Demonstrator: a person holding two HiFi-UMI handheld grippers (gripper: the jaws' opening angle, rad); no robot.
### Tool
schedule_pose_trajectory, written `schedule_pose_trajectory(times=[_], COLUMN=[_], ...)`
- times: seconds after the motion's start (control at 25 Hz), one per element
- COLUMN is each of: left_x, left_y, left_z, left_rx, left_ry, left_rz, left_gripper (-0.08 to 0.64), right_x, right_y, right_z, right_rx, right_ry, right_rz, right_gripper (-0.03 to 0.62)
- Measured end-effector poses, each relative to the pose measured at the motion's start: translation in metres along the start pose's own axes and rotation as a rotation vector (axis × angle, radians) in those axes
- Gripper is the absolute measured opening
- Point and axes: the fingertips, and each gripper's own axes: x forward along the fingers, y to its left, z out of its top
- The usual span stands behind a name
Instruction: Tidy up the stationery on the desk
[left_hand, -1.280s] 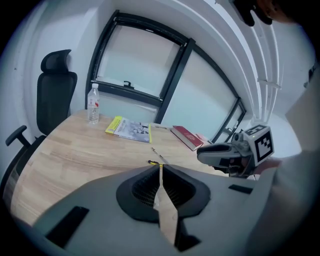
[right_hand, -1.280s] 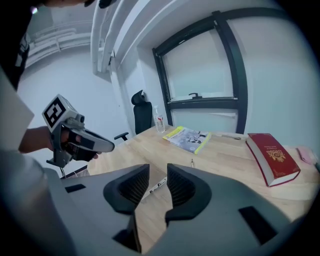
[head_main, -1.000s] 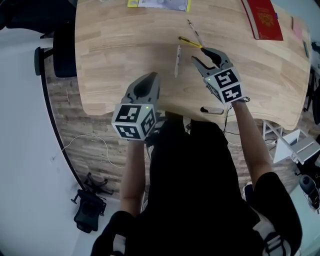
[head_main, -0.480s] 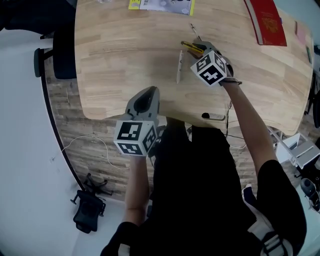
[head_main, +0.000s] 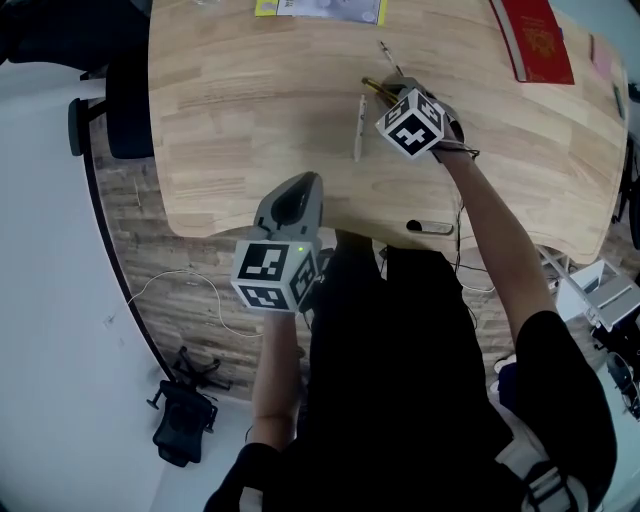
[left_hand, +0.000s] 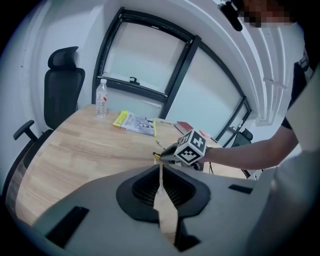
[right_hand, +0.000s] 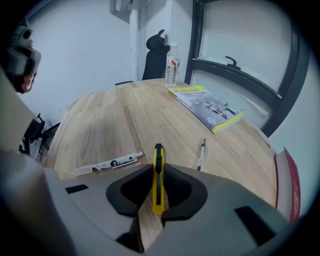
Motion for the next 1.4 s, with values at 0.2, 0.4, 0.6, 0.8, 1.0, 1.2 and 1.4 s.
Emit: schedule_pose_trajectory(times=[0.2,0.4,0.6,0.8,1.0,1.2,1.4], left_x=[-0.004,-0.003,-0.002,-0.003,-0.006,-0.010,-0.017], left_y=[-0.004,-0.007,-0.012,-0.016,-0.016,-0.015,-0.010], left_z=[0.002,0.001,0.003,0.003,-0.001,-0.008,-0.011], left_rx=[0.016,0.036,0.069,0.103,0.133,0.153,0.162], left_ry=[-0.003,-0.004,0.002,0.012,0.028,0.047,0.053], left_rz=[-0.008,-0.028,-0.061,-0.092,-0.122,-0.137,-0.140], left_gripper=[0.046,0.044,0.044,0.044,0.046,0.044,0.044], right_x=[-0.012,-0.036,-0.054,-0.063,-0.063,-0.055,-0.049], right_y=[0.002,0.005,0.015,0.029,0.038,0.044,0.047], right_z=[0.002,-0.003,-0.021,-0.038,-0.044,-0.052,-0.056], right_rx=[0.105,0.315,0.511,0.653,0.800,0.907,0.933], right_ry=[-0.027,-0.075,-0.108,-0.111,-0.120,-0.103,-0.077], right_rz=[-0.019,-0.076,-0.171,-0.232,-0.289,-0.324,-0.352], right_gripper=[0.075,0.075,0.075,0.075,0.076,0.077,0.077])
